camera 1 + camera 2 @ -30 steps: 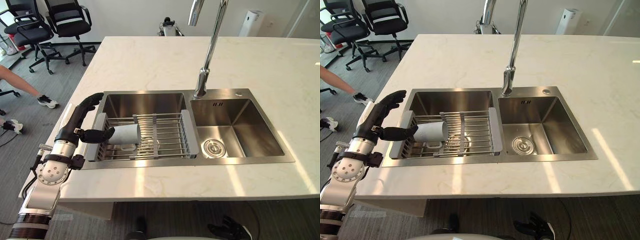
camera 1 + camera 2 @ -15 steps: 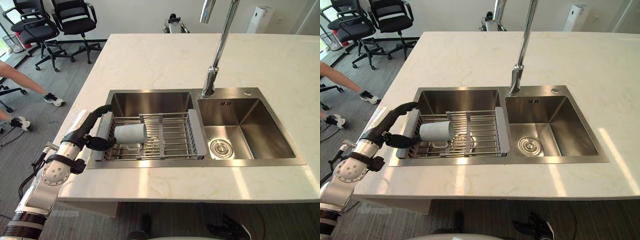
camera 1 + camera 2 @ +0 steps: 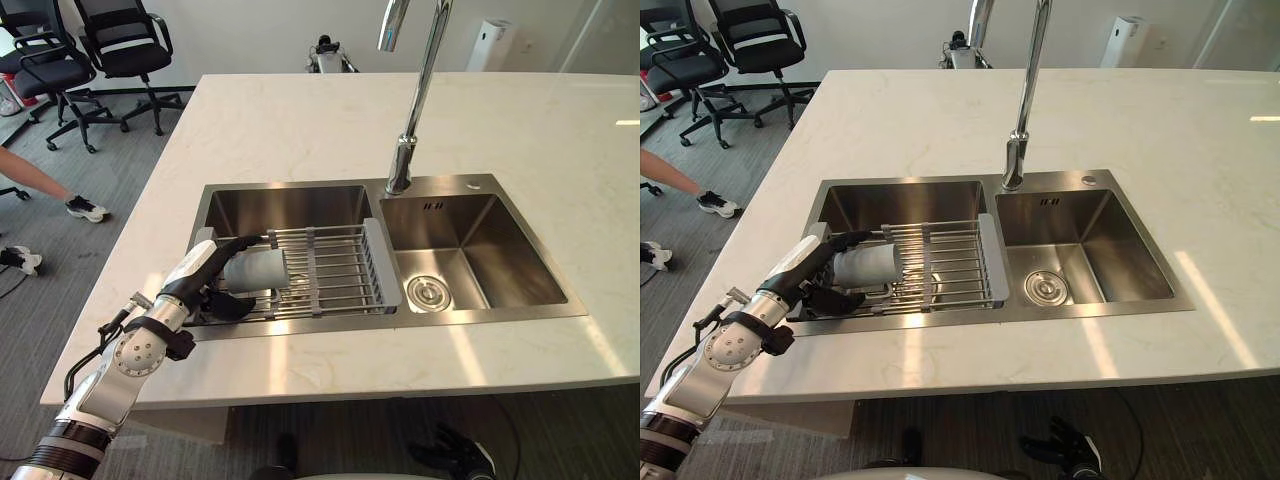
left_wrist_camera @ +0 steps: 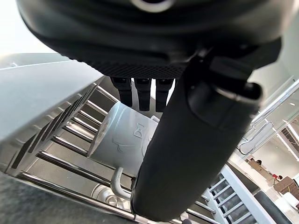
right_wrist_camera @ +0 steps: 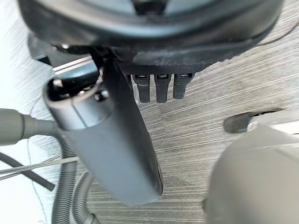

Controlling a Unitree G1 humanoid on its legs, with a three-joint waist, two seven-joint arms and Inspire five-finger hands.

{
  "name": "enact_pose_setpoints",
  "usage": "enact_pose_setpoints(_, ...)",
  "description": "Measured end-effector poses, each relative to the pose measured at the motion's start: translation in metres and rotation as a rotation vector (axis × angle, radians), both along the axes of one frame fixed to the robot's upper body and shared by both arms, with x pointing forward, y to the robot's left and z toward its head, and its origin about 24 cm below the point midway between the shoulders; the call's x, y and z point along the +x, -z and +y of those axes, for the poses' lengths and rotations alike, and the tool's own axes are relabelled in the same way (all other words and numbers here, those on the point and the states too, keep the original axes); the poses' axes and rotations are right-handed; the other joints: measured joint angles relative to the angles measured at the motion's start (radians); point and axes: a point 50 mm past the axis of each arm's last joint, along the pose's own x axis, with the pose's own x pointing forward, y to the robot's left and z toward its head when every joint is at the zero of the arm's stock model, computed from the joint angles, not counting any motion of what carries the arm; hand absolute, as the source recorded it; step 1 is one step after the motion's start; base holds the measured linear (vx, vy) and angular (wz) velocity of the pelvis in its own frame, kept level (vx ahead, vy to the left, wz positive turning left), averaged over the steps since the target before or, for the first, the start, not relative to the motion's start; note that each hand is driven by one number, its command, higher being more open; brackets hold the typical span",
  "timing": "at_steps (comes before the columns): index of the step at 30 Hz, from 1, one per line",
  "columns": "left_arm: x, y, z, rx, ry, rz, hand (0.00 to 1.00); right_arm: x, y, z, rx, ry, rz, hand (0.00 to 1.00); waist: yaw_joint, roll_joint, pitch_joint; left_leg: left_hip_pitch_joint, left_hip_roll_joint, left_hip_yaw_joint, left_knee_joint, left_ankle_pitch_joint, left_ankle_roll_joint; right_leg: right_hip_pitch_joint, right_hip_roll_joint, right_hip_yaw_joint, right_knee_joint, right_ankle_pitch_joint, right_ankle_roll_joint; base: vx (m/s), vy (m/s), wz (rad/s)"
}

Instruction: Walk over to the sink, pick up the cup, carry it to the dishwasher, place the cup inside the dishwasher, then close the dishwasher door

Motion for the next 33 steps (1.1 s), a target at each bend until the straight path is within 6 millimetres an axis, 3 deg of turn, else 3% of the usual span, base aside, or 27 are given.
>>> enact_pose_setpoints(6,0.006,0.0,-0.008,0.073,0.036,-0.008,0.9,0.001,0.001,0.004,0.003,-0.016,0.005,0.9,0.0,-0.016,0.01,-0.003,-0.015,0.0,0.001,-0.002,0.007,0.001,-0.011,-0.001,-0.004,0.005,0.014,0.03,-0.006,0.01)
enact_pose_setpoints(10,0.013,0.003,-0.013,0.095,0.056,0.007,0.9,0.014,-0.001,0.005,0.003,-0.031,-0.028,0.9,-0.009,-0.029,0.018,-0.003,-0.027,0.005,0.005,-0.005,0.014,0.001,-0.018,0.002,-0.004,0.006,0.017,0.06,-0.015,-0.02)
enact_pose_setpoints(16,0.029,-0.001,-0.014,0.14,0.055,0.009,0.9,0.022,-0.003,0.006,0.002,-0.038,-0.046,0.9,-0.02,-0.027,0.019,-0.003,-0.023,0.013,0.005,-0.009,0.012,-0.003,-0.015,0.007,-0.003,0.008,0.017,0.01,-0.03,-0.04)
enact_pose_setpoints(17,0.032,0.0,-0.014,0.143,0.048,0.015,0.3,0.022,-0.003,0.006,0.003,-0.039,-0.048,0.9,-0.022,-0.025,0.02,-0.003,-0.021,0.016,0.001,-0.009,0.012,-0.006,-0.015,0.01,-0.001,0.008,0.017,-0.04,-0.022,-0.07)
enact_pose_setpoints(24,0.046,-0.004,-0.011,0.198,0.018,0.015,0.3,0.02,-0.002,0.007,0.008,-0.043,-0.038,0.9,-0.045,-0.018,0.044,-0.003,-0.016,0.029,0.0,-0.019,0.004,-0.016,-0.018,0.023,0.0,0.008,0.018,-0.05,-0.009,-0.06)
enact_pose_setpoints(29,0.048,-0.006,-0.008,0.22,0.003,0.009,0.3,0.013,0.0,0.01,0.016,-0.036,-0.02,0.9,-0.039,-0.021,0.054,-0.006,-0.026,0.029,0.001,-0.02,0.009,-0.016,-0.022,0.022,-0.007,0.007,0.019,-0.01,-0.001,-0.01)
enact_pose_setpoints(33,0.049,-0.007,-0.008,0.215,-0.002,-0.004,0.3,0.02,-0.001,0.013,0.022,-0.038,-0.038,0.9,-0.039,-0.021,0.054,-0.006,-0.029,0.029,0.004,-0.018,0.013,-0.013,-0.025,0.021,-0.006,0.009,0.021,0.03,-0.023,0.03)
